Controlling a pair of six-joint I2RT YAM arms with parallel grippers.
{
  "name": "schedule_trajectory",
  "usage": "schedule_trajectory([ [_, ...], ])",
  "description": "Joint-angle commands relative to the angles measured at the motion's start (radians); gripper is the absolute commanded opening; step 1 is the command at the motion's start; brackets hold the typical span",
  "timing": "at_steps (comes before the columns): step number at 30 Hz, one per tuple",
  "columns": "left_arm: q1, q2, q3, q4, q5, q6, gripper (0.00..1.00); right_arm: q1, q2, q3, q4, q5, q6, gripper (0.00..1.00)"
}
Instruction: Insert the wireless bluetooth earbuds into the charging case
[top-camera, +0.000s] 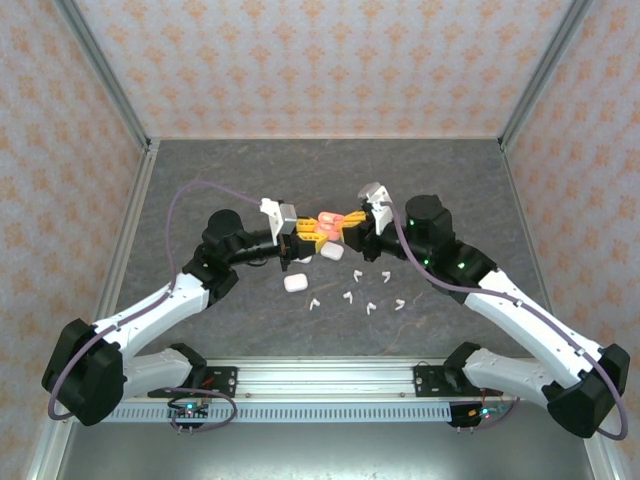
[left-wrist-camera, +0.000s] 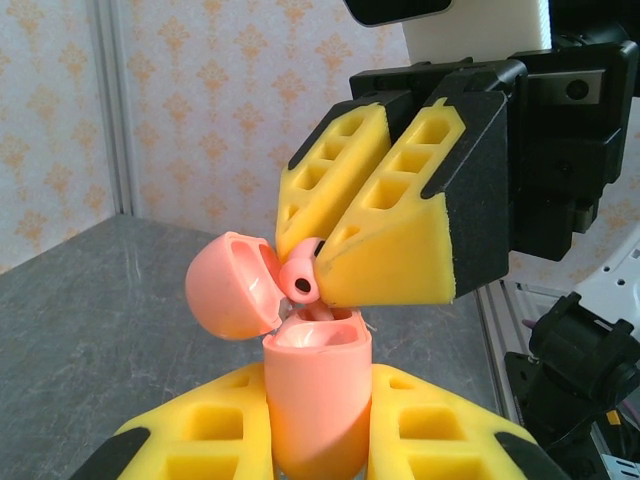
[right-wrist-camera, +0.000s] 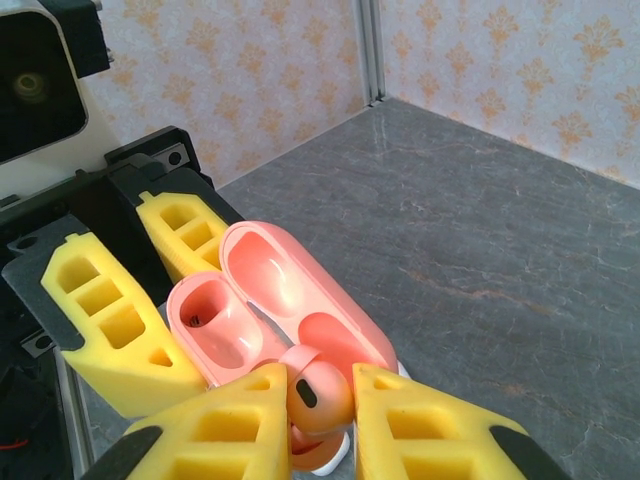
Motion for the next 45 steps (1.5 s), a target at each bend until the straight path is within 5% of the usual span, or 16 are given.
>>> schedule_trajectory([
  [1, -0.003, -0.018, 0.035, 0.052, -0.005, -0.01, 0.0, 0.007, -0.011, -0.016, 0.016, -0.064, 0.006, 0.18],
  [10, -0.003, -0.024, 0.031, 0.047, -0.006, -0.007, 0.0, 0.005, 0.002, 0.007, 0.006, -0.078, 0.015, 0.25],
  [28, -0.003, -0.059, 0.004, -0.037, -0.08, 0.062, 0.0, -0.091, -0.002, 0.203, -0.168, 0.082, 0.203, 0.63],
  [35, -0.004, -0.091, -0.028, -0.058, -0.099, 0.078, 0.0, -0.281, 0.113, 0.172, -0.267, 0.072, 0.387, 0.6],
  [45, -0.003, -0.124, -0.042, -0.091, -0.108, 0.095, 0.0, -0.306, 0.459, 0.135, -0.269, 0.128, 0.341, 0.51],
])
